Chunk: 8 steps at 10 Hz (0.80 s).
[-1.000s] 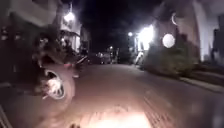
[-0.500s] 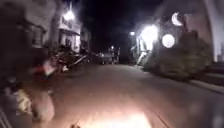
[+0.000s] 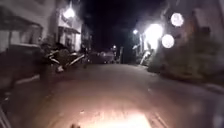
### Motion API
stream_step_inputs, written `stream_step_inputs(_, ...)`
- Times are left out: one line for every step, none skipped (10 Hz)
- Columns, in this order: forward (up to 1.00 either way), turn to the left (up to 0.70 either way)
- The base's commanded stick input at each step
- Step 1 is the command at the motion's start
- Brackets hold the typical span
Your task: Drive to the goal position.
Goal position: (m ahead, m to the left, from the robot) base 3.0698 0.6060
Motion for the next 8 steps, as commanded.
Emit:
stream_step_inputs(1.00,0.00)
stream_step_inputs(1.00,0.00)
stream_step_inputs(1.00,0.00)
stream_step_inputs(1.00,0.00)
stream_step_inputs(1.00,0.00)
stream_step_inputs(1.00,0.00)
stream_step_inputs(1.00,0.00)
stream_step_inputs(1.00,0.00)
